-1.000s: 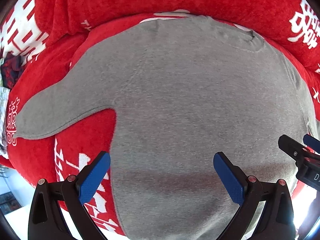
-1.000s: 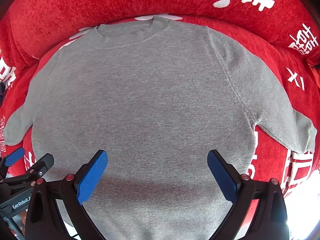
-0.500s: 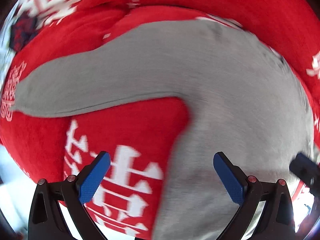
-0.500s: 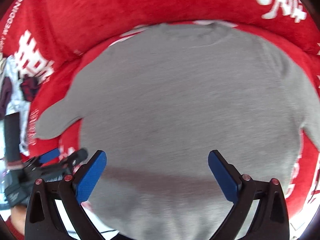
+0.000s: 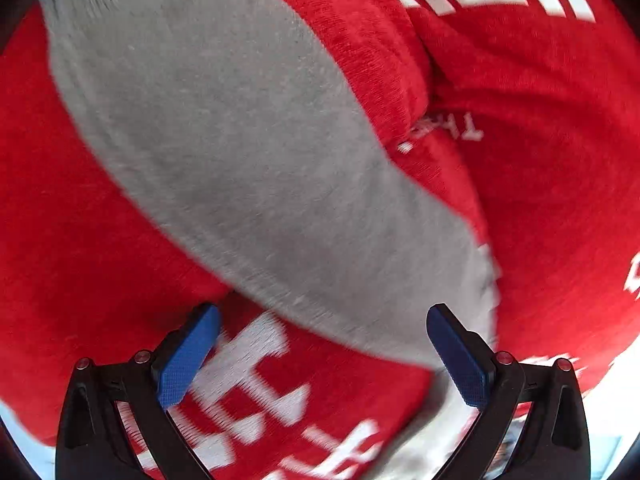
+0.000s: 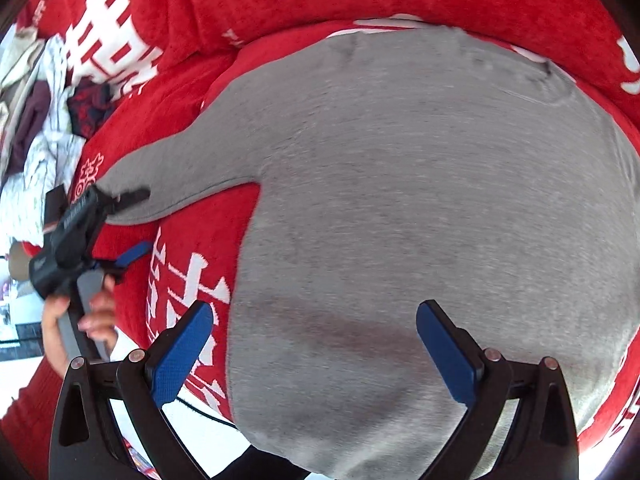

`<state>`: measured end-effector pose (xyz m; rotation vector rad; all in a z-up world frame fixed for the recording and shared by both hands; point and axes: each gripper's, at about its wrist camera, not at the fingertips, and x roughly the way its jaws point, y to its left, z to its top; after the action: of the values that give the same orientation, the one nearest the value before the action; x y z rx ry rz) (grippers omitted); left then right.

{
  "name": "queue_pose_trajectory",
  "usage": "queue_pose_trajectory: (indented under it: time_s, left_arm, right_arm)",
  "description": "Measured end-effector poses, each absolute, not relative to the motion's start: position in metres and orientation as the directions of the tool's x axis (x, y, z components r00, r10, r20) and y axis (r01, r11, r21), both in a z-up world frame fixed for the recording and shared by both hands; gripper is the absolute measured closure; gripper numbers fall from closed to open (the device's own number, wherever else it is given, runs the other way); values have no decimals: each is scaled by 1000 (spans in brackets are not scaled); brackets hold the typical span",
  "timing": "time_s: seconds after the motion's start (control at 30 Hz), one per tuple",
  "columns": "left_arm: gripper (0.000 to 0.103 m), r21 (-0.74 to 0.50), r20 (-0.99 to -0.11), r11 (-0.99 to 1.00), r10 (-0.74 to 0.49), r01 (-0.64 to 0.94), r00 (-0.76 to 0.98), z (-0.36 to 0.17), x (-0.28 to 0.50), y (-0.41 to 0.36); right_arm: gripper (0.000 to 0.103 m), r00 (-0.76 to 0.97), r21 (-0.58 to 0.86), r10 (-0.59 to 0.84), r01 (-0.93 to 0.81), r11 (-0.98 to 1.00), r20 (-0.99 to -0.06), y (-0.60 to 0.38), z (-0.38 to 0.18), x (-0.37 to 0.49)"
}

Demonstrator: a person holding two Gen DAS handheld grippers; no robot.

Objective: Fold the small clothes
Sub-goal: 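Grasp the sweater sleeve cuff with the left tool, then fold the held sleeve across the sweater body with the left tool, release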

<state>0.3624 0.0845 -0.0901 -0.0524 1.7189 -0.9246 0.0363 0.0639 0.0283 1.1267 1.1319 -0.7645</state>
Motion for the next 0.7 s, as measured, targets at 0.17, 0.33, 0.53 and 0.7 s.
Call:
queue_pose_trajectory:
  time_s: [0.17, 0.33, 0.53, 0.7]
  left_arm:
    - [5, -573, -814, 670, -531, 472, -235, -69, 362, 70]
    - [89, -460, -873, 699, -468, 547, -137, -56, 378, 60]
    - [96, -432, -859, 637, -506, 638, -76, -38, 370, 54]
    - [96, -368, -808, 458, -588, 809, -35, 25, 316, 25]
  right_arm:
    - [1, 275, 283, 72, 907, 311, -959, 69, 27, 47]
    - [1, 275, 280, 61, 904, 323, -959, 74, 33, 52]
    - [1, 289, 288, 38, 916, 280, -957, 77, 42, 35]
    - [1, 301, 292, -7, 931, 221, -954, 76, 50, 0]
